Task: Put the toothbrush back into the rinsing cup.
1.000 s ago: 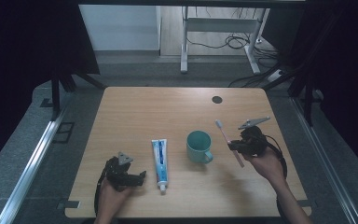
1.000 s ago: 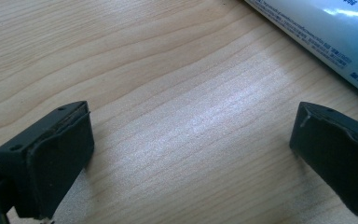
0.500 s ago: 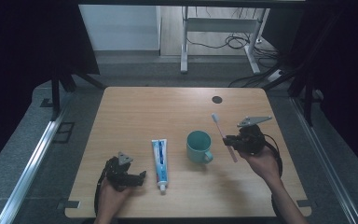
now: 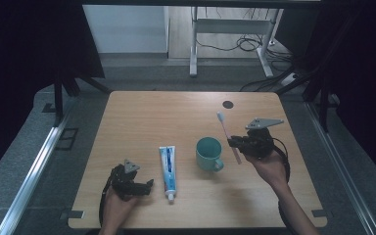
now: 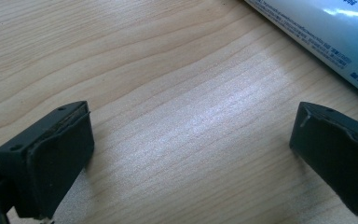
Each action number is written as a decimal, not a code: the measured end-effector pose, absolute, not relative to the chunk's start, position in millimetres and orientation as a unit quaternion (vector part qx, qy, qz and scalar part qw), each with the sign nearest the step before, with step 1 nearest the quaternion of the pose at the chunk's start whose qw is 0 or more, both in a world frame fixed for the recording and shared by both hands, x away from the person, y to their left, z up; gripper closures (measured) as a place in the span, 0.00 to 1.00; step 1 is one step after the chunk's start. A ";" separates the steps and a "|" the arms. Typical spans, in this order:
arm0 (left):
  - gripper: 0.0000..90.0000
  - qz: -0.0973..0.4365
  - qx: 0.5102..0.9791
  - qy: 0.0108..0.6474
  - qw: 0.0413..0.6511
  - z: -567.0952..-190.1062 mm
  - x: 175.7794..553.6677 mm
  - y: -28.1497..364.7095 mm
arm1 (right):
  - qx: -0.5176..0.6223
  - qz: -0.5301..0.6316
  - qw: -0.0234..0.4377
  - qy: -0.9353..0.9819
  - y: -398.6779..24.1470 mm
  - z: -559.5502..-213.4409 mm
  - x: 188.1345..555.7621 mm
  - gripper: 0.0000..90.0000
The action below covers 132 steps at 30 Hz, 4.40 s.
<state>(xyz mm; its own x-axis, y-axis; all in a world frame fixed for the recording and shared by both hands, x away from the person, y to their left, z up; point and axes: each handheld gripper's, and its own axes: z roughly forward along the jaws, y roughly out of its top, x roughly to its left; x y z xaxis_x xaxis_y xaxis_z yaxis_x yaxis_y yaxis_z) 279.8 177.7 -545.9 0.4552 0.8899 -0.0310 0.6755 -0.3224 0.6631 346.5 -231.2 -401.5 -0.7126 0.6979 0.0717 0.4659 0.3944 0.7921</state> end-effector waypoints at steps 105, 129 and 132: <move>0.00 0.172 0.796 0.492 0.309 -545.8 279.7 177.9 | 0.350 0.392 0.103 0.844 -166.0 -470.9 374.0 0.82; 0.00 0.173 0.797 0.490 0.309 -545.8 280.0 178.1 | 0.309 0.392 0.118 0.858 -162.8 -446.2 362.3 0.53; 0.00 0.173 0.795 0.491 0.310 -545.9 280.0 177.8 | 0.305 0.389 0.120 0.861 -162.4 -444.3 361.1 0.49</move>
